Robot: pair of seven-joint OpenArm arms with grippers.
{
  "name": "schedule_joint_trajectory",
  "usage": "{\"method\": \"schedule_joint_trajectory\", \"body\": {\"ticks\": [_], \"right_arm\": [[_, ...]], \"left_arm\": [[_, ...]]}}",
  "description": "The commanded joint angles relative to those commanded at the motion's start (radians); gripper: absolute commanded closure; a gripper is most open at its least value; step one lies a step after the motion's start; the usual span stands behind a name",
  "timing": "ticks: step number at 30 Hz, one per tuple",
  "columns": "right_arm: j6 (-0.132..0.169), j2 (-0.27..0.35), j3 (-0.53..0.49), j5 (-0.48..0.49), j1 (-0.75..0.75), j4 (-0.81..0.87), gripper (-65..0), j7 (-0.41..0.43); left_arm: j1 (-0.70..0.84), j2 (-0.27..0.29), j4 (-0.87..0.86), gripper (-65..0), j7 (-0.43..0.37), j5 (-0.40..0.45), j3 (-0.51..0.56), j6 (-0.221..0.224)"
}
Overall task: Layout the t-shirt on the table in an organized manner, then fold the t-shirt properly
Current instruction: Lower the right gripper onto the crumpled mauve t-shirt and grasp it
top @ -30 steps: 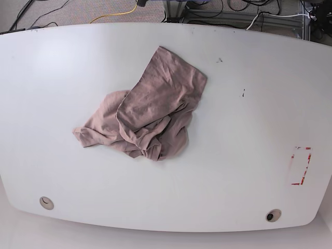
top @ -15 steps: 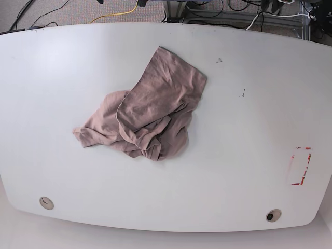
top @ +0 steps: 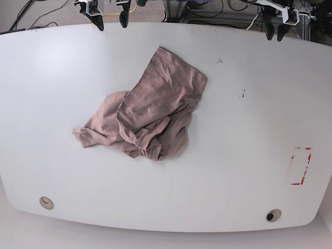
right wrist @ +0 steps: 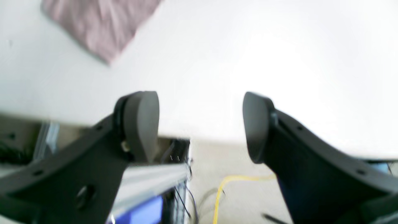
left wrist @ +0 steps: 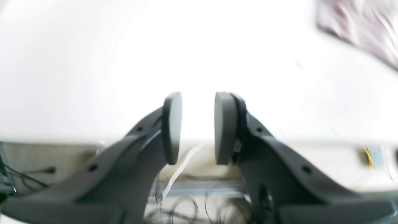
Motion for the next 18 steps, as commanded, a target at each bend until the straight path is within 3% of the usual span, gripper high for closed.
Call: {"method": "schedule_joint_trajectory", "body": {"ticks": [5, 10, 18], "right_arm": [[0.000, -0.008, -0.008, 0.002, 0.069, 0.000, -40.1, -0.009], [0.005, -0.051, -0.021, 0.002, 0.138, 0.002, -40.1, -0.101], [0.008, -0.052, -0.068, 0.003, 0.227, -0.003, -40.1, -0.218]], "left_arm": [[-0.068, -0.005, -0.008, -16.4, 0.000, 0.000, 0.034, 0.000], [-0.123, -0.005, -0.008, -16.4, 0.002, 0.000, 0.041, 0.000], [-0.147, -0.005, -0.012, -16.3, 0.002, 0.000, 0.049, 0.000]]}}
